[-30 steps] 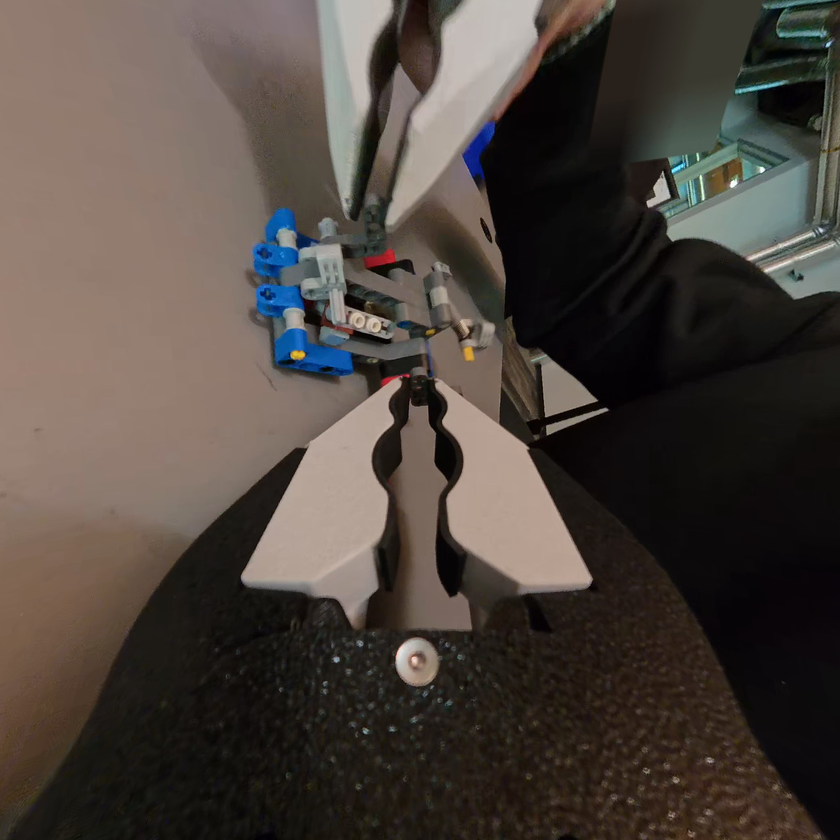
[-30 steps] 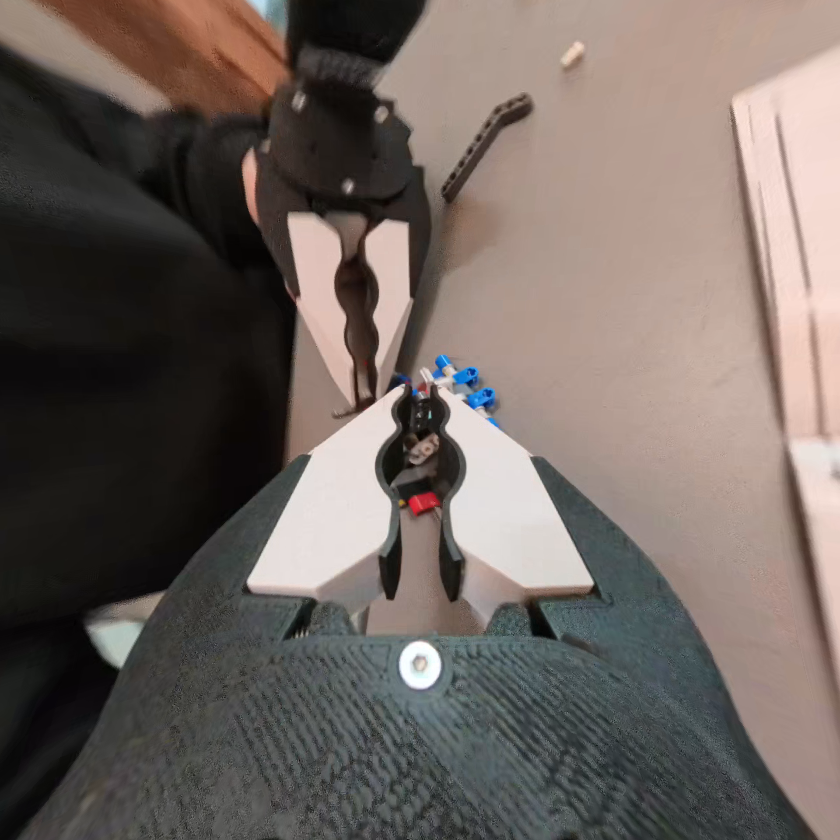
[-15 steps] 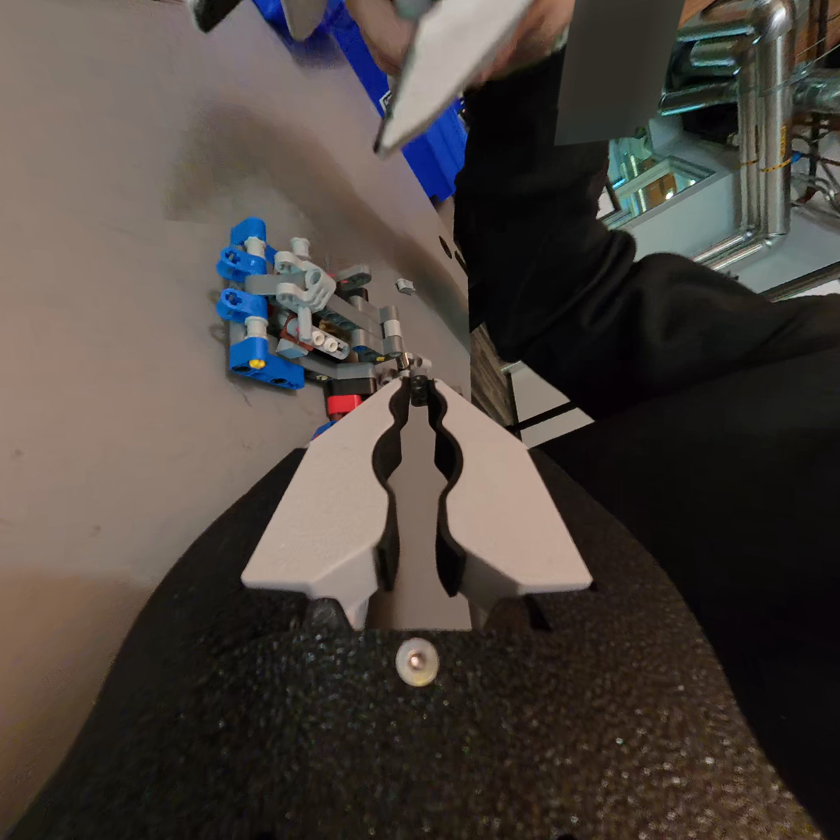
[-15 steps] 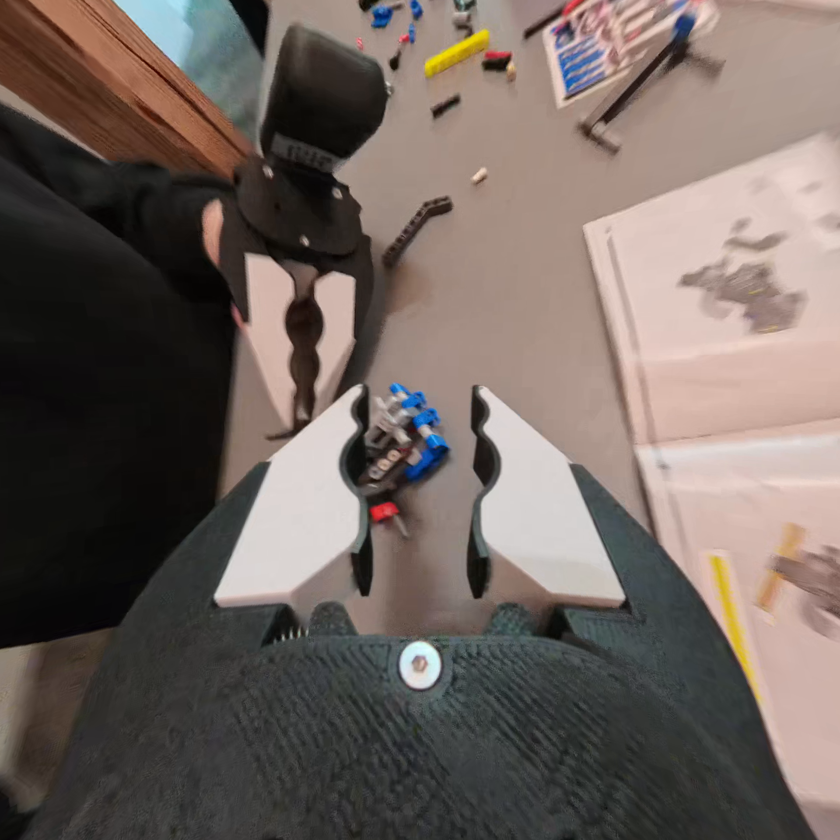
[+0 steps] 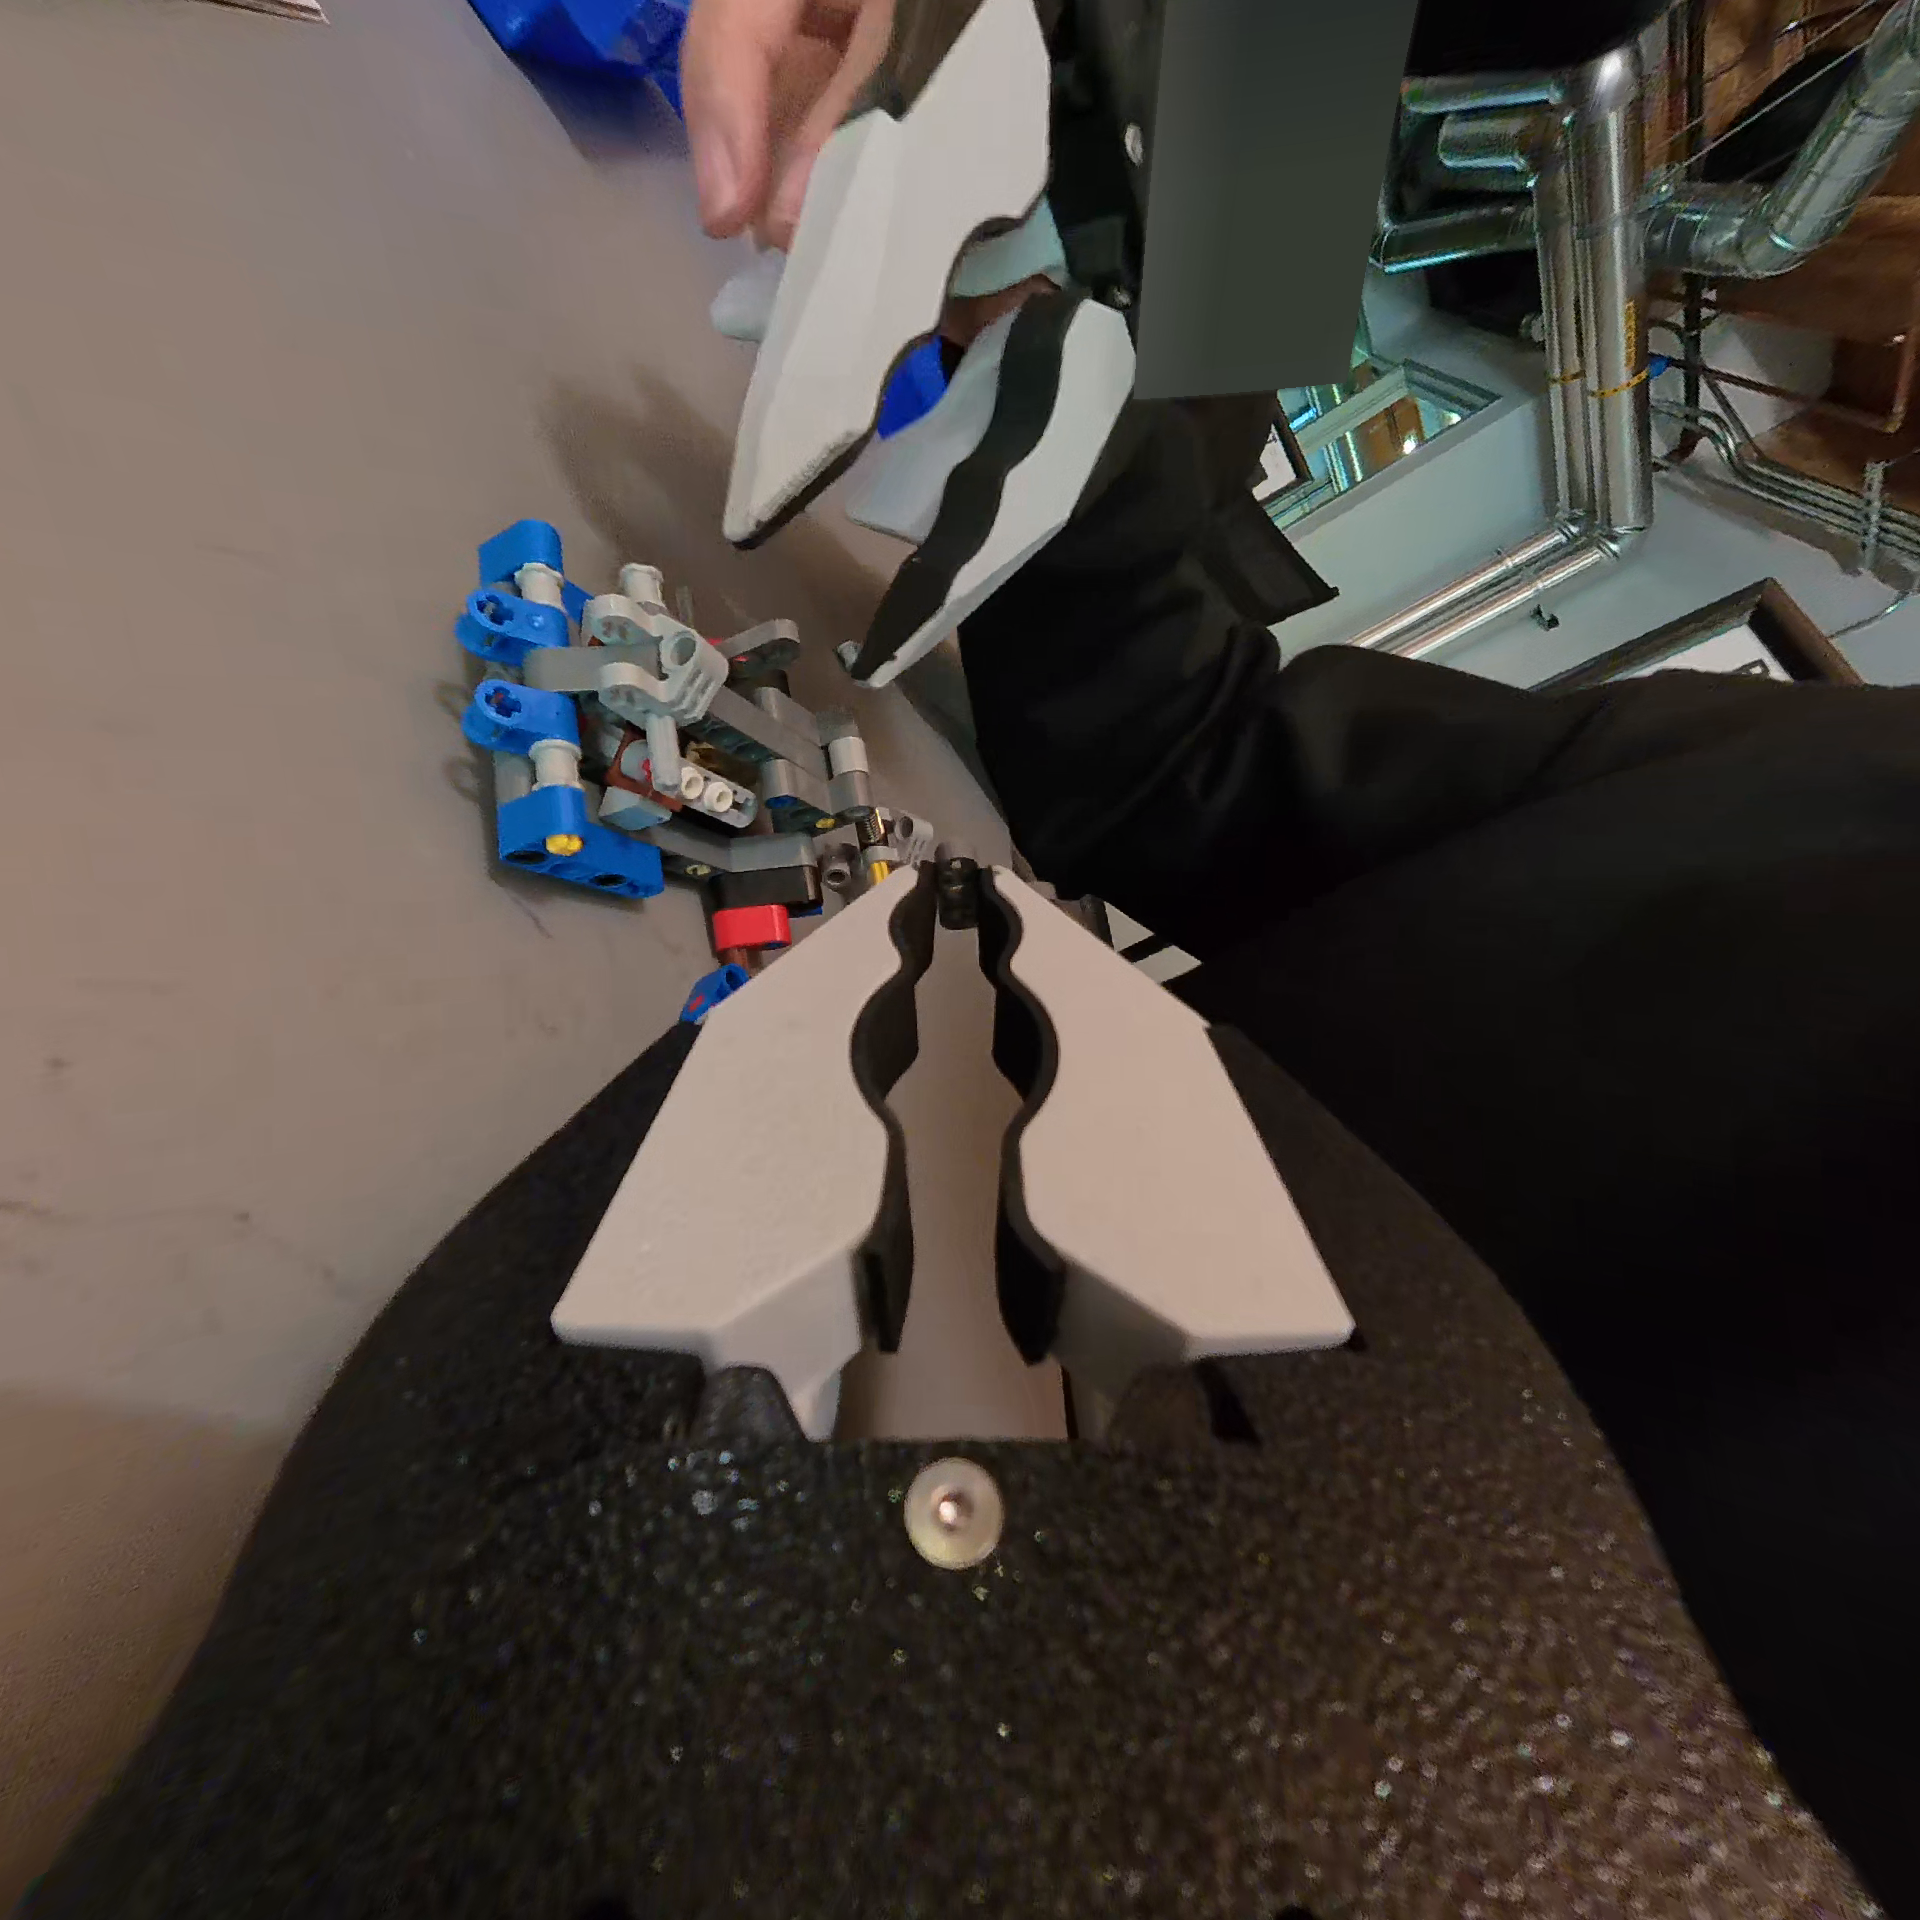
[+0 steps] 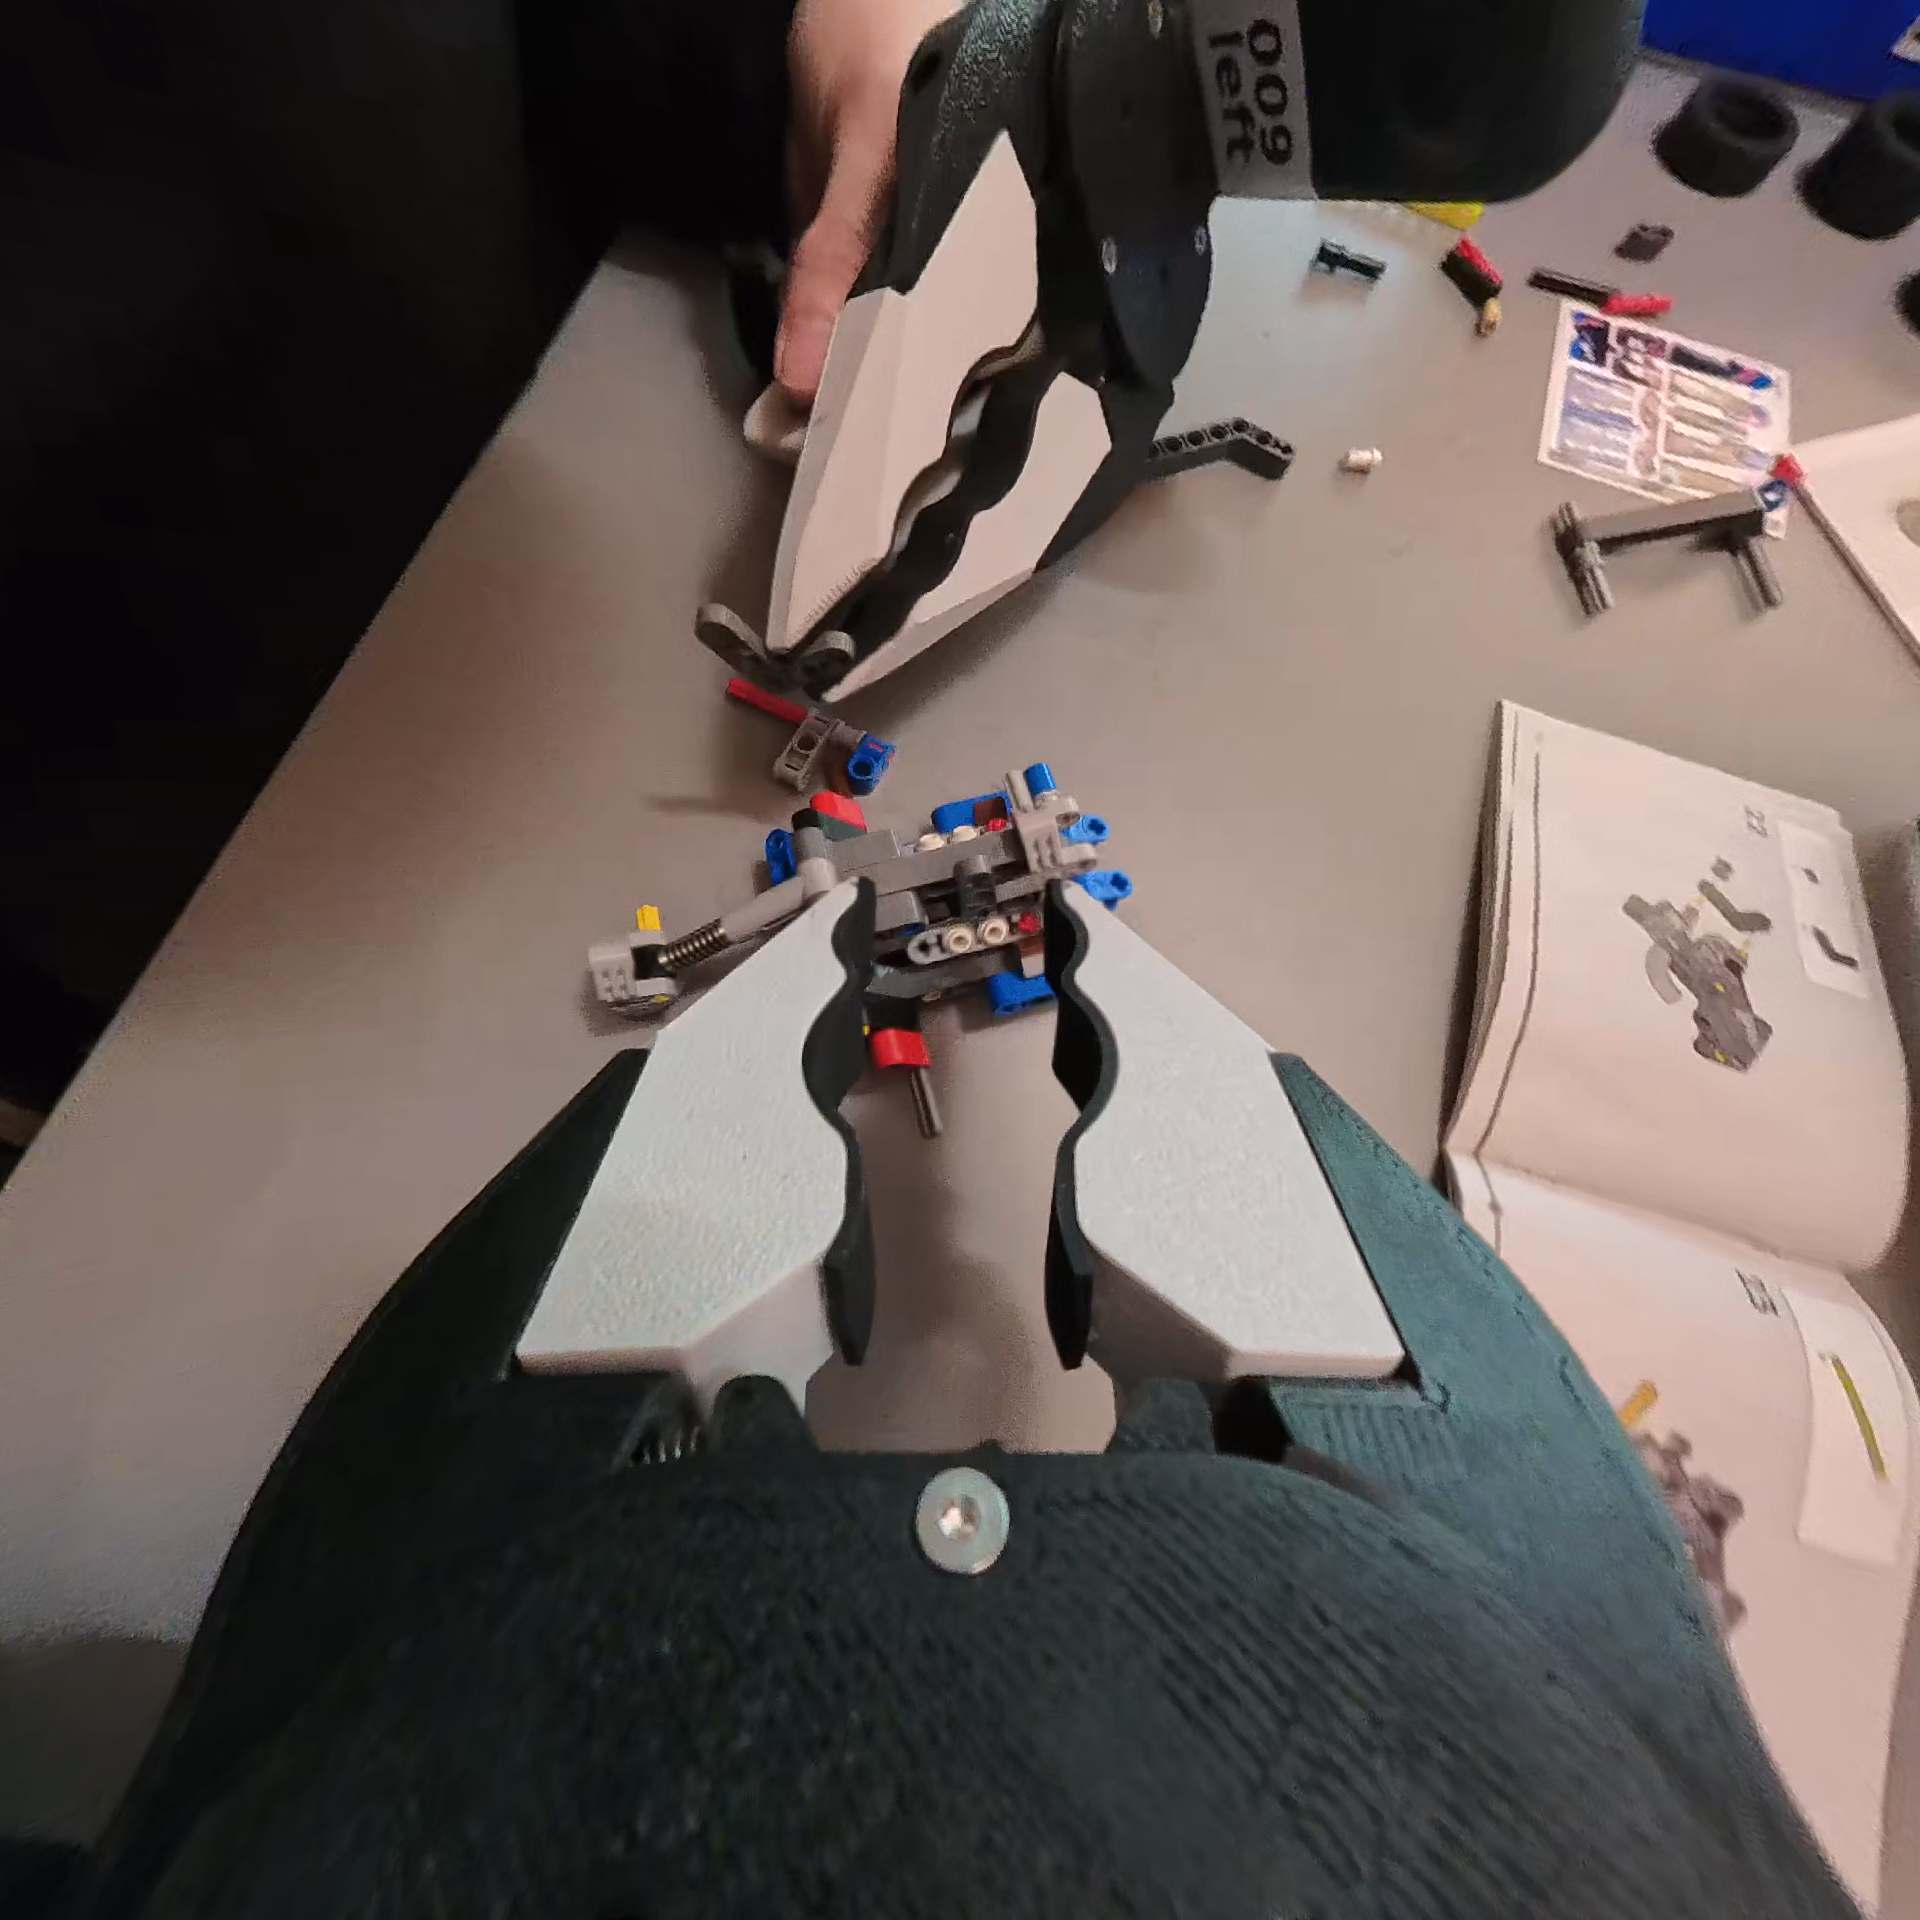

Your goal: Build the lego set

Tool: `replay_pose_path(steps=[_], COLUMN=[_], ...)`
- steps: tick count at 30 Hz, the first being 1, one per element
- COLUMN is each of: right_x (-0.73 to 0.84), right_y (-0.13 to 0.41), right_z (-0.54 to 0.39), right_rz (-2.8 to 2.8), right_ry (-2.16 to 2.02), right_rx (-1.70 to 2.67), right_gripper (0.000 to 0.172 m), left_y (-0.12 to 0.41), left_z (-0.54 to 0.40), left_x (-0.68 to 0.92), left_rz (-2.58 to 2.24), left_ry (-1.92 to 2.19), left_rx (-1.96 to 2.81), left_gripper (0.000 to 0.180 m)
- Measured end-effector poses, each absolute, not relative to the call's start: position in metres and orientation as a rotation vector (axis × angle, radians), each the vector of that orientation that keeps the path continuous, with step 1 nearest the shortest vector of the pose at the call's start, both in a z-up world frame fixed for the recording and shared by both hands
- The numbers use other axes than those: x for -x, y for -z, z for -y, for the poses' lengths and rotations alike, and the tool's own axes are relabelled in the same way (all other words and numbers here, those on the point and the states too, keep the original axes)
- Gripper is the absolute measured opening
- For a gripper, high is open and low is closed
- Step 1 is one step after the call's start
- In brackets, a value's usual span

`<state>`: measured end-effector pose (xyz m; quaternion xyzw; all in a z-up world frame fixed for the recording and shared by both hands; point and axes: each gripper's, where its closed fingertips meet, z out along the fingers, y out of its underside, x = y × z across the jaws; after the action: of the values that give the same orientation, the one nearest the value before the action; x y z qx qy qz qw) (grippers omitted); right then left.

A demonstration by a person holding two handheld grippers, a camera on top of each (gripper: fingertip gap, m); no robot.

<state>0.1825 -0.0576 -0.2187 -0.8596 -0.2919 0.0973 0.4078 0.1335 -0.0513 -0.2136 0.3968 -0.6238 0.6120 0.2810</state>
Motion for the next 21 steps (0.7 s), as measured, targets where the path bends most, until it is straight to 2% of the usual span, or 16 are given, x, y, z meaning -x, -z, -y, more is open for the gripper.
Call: replay_pose_path(steps=[1, 5, 10, 15, 17, 21], right_x=[-0.183, -0.18, -0.181, -0.184, -0.181, -0.191], right_y=[0.22, 0.222, 0.231, 0.228, 0.225, 0.219], right_z=[0.055, 0.048, 0.047, 0.045, 0.048, 0.039], right_rz=[0.754, 0.775, 0.815, 0.702, 0.65, 0.438], right_ry=[-0.27, -0.395, -0.462, -0.594, -0.69, -0.764], right_rx=[2.15, 2.102, 2.096, 2.08, 2.071, 2.08], right_gripper=[0.029, 0.034, 0.031, 0.019, 0.006, 0.005], left_y=[0.214, 0.215, 0.216, 0.216, 0.216, 0.217], left_z=[0.052, 0.052, 0.052, 0.05, 0.05, 0.051], left_x=[-0.133, -0.132, -0.133, -0.138, -0.139, -0.138], left_rz=[1.673, 1.672, 1.677, 1.668, 1.664, 1.675], left_ry=[-1.636, -1.617, -1.599, -1.602, -1.599, -1.584], left_rx=[-1.059, -1.055, -1.045, -1.046, -1.048, -1.044], left_gripper=[0.004, 0.004, 0.004, 0.004, 0.004, 0.004])
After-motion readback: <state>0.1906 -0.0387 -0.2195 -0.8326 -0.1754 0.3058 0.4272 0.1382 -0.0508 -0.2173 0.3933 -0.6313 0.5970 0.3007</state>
